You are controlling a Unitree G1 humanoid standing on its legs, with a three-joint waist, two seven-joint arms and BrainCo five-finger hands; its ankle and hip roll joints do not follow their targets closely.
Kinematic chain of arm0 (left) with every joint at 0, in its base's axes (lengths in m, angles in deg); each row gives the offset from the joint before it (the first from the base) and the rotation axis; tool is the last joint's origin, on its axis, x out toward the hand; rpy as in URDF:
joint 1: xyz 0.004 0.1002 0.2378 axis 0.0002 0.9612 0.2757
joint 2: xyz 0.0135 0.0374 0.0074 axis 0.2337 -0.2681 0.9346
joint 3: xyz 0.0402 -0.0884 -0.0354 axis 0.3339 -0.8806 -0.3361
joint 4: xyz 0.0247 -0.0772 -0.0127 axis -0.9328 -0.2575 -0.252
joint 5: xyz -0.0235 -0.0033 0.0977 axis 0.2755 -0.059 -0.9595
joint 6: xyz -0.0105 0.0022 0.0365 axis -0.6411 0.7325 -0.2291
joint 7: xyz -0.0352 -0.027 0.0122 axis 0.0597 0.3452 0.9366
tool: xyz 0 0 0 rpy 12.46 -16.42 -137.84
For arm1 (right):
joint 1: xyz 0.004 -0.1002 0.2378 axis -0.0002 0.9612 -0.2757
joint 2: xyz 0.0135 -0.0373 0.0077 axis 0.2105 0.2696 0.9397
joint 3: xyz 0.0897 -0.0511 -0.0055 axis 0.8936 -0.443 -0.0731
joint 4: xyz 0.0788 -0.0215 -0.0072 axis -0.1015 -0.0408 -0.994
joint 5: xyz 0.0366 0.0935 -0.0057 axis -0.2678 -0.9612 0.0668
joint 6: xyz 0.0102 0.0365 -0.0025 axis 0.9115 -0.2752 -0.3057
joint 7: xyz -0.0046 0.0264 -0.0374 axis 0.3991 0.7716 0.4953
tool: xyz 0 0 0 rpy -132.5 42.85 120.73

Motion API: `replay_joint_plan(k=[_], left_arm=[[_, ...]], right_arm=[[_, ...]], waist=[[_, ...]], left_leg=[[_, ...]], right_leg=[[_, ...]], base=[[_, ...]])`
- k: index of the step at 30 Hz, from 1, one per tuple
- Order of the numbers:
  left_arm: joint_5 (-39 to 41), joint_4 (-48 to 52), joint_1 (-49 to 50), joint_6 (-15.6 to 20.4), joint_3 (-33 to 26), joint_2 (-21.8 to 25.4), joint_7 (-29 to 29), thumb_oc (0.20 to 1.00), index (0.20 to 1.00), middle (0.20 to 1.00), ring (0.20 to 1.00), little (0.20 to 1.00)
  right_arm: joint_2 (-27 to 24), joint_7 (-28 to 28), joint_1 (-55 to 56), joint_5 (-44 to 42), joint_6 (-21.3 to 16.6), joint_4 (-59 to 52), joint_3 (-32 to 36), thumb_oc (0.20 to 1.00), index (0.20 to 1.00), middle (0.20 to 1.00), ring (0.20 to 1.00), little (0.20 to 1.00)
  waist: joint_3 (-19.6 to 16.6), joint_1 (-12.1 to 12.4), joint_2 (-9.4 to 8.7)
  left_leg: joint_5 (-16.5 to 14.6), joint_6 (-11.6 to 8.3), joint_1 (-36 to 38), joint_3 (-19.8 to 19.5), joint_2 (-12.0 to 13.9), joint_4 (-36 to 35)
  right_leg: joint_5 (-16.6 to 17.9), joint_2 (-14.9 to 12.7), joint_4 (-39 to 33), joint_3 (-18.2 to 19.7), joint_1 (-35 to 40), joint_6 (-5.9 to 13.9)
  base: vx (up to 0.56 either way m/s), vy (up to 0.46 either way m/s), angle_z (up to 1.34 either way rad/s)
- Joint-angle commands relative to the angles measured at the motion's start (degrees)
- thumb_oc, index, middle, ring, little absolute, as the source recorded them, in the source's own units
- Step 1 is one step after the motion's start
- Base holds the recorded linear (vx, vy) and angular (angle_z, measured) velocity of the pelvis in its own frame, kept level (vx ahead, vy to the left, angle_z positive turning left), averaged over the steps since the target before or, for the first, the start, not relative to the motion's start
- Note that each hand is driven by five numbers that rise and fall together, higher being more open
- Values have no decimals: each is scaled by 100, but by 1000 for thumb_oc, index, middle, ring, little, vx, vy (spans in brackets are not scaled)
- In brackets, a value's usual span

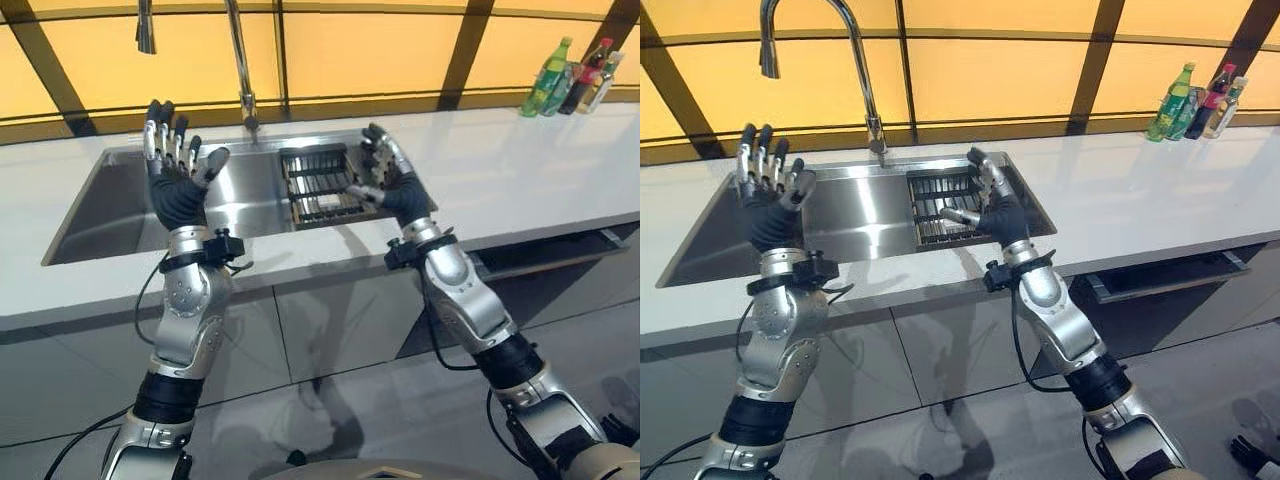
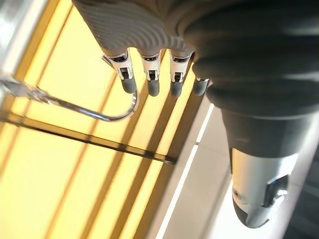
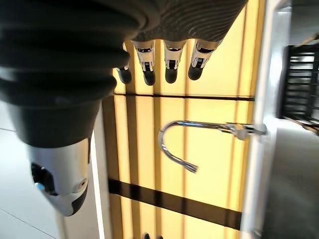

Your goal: Pick up plates and place into dishwasher.

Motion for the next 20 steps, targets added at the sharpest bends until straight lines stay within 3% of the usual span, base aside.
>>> replay_joint_plan(k=[1, 4, 6, 7, 9, 13, 20], left_arm=[[-428, -319, -439, 48, 31, 22, 60, 1000, 1000, 1000, 1000, 1000], [-358, -328, -376, -41, 33, -24, 32, 1000, 1000, 1000, 1000, 1000], [-256, -434, -384, -138, 131, -146, -46, 1000, 1000, 1000, 1000, 1000], [-243, -560, -414, -211, 200, -237, -143, 1000, 1000, 1000, 1000, 1000], [-259, -682, -464, -278, 287, -270, -207, 1000, 1000, 1000, 1000, 1000], [-318, -816, -403, -291, 362, -264, -149, 1000, 1000, 1000, 1000, 1000], [-258, -725, -307, -459, 374, -271, -189, 1000, 1000, 1000, 1000, 1000]], right_arm=[[225, 247, -297, 233, -223, -290, 83, 1000, 1000, 1000, 1000, 1000], [237, 379, -190, 338, -156, -284, 19, 1000, 1000, 1000, 1000, 1000], [222, 547, -75, 442, -166, -206, 60, 1000, 1000, 1000, 1000, 1000], [220, 590, -13, 448, -175, -136, 123, 1000, 1000, 1000, 1000, 1000], [279, 591, 18, 457, -255, 54, 179, 1000, 1000, 1000, 1000, 1000], [342, 482, 296, 387, -278, 101, 265, 1000, 1000, 1000, 1000, 1000], [268, 406, 527, 364, -359, -5, 406, 1000, 1000, 1000, 1000, 1000]], waist=[[-24, 215, -53], [38, 252, -33], [73, 168, -25], [99, 89, -49], [99, -44, -7], [48, -143, 59], [-75, -137, 76]], left_leg=[[154, -194, -143, -14, 516, 315], [215, -223, -286, -19, 443, 548], [204, -272, -495, 487, 322, 1008], [58, -264, -571, 759, 208, 1253], [-175, -160, -356, 1003, 209, 880], [-76, -81, -71, 959, 256, 358], [51, -67, 46, 874, 285, 5]], right_leg=[[280, -157, 169, -477, -207, -109], [340, -150, 66, -519, -207, -118], [372, -205, 36, -718, -197, -115], [384, -254, 52, -867, -188, -102], [344, -257, 200, -937, -265, -56], [313, -194, 182, -770, -173, -60], [314, -217, 80, -824, -95, -2]], base=[[-21, -180, 8], [-35, -119, 10], [-88, -58, 31], [-78, -19, 71], [-41, 35, 101], [25, 57, 26], [18, 13, 2]])
